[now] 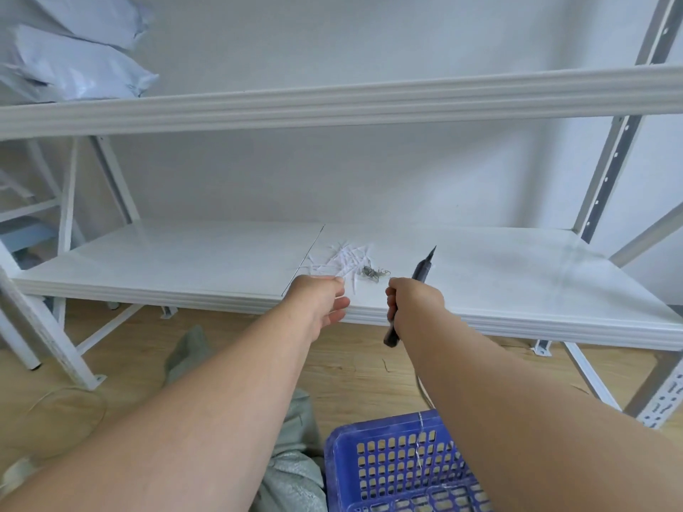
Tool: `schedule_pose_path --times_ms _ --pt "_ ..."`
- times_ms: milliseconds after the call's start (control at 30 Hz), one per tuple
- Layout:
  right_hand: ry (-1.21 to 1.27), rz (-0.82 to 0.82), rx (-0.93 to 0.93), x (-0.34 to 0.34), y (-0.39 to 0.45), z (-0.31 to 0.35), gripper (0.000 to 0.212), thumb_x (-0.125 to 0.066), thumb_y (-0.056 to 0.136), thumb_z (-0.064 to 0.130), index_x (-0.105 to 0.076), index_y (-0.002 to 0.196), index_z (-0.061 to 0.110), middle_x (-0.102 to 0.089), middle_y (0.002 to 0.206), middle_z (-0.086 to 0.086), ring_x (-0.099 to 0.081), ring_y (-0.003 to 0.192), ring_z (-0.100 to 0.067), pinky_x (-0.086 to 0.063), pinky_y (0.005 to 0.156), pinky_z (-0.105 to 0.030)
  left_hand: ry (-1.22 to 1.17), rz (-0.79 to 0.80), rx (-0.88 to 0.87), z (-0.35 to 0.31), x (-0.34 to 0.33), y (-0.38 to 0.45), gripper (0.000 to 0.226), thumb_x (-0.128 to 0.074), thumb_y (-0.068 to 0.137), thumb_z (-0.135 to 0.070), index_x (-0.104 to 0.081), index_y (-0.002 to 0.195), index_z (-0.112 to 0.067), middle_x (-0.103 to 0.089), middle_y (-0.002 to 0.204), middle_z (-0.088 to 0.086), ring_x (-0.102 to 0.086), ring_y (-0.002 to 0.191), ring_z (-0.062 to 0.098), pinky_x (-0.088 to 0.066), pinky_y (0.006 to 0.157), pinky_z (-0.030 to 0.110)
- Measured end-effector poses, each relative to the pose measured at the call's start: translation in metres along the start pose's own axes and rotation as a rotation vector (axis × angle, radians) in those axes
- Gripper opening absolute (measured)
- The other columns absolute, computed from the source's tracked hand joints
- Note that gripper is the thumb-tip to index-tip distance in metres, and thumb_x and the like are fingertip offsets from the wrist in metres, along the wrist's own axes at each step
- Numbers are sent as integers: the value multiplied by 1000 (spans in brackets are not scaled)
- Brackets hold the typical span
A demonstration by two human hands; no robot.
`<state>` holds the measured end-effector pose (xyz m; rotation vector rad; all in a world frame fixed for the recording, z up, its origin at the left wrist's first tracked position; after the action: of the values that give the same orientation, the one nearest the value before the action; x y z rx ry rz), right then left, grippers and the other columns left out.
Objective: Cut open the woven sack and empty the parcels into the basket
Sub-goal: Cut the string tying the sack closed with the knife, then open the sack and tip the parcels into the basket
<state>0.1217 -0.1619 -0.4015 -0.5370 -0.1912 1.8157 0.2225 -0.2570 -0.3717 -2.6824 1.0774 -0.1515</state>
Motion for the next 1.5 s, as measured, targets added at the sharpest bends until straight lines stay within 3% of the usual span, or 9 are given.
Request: schedule_pose_path --times_ms 300,467,700,867,1033,1167,1333,1433,1500 --pt "-179 27 -52 -19 19 -29 28 -60 93 27 -56 77 4 -60 73 -7 -44 50 -17 -39 51 -26 52 -11 1 19 21 12 23 -54 96 -10 -59 118 -10 -65 108 6 -64 76 11 -54 64 22" --pt "49 96 -62 -8 18 -35 23 -37 102 25 -49 99 6 -58 75 -10 -50 59 -21 -41 53 -30 110 39 14 35 13 9 21 -57 95 -13 -61 115 -13 -65 110 4 -65 84 12 -54 69 24" --pt "174 270 -53 4 -12 -44 21 -40 104 25 -48 114 9 -54 81 -8 -56 66 -19 -48 58 -30 69 116 5 59 4 -21 23 -55 97 -16 -60 119 -15 -67 114 5 -65 87 13 -53 75 28" --pt "-78 443 -169 -5 -50 -102 10 -36 104 12 -46 100 14 -52 77 -11 -51 60 -21 -44 56 -32 222 -216 -250 91 89 -44 20 -56 94 -19 -63 111 -27 -67 111 -5 -64 100 11 -53 91 36" --pt "-137 581 -315 -21 -84 -168 42 -26 94 -14 -44 117 17 -47 75 -14 -46 62 -23 -40 60 -33 360 -626 -306 140 165 -82 30 -54 94 -11 -59 121 -23 -61 117 -10 -57 109 6 -43 97 23" --pt "-253 543 -217 -33 -85 -179 60 -24 85 -22 -43 125 18 -46 78 -13 -45 64 -22 -40 60 -32 399 -876 -222 155 211 -95 54 -62 90 -21 -40 138 -26 -35 142 -7 -36 128 8 -29 107 26" --pt "-347 510 -88 -51 -91 -160 42 -53 83 -11 -58 112 19 -55 89 -10 -48 67 -18 -44 60 -30 -6 -540 538 153 241 -79 105 -61 69 -73 -23 149 -17 -27 154 15 -36 135 40 -36 108 54" --pt "-386 499 -31 -56 -99 -147 28 -73 79 3 -58 98 17 -57 80 -5 -51 65 -18 -48 65 -31 -179 -352 528 130 227 -70 53 -63 87 -44 -55 122 -6 -66 108 18 -68 89 30 -56 78 41" --pt "-407 438 63 -55 -99 -138 28 -78 77 11 -56 94 16 -56 77 -4 -51 64 -18 -48 64 -30 -14 -286 424 110 211 -61 31 -60 93 -23 -57 117 -4 -67 95 9 -65 76 23 -53 73 35"
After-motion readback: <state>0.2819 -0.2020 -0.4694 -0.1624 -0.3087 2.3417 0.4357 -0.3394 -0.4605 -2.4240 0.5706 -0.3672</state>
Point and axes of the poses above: each hand's wrist, its own y-axis towards the middle knuckle, its own x-axis out of the back of the hand, z = x × y, the point moved 1 cm from there along y, towards the middle knuckle
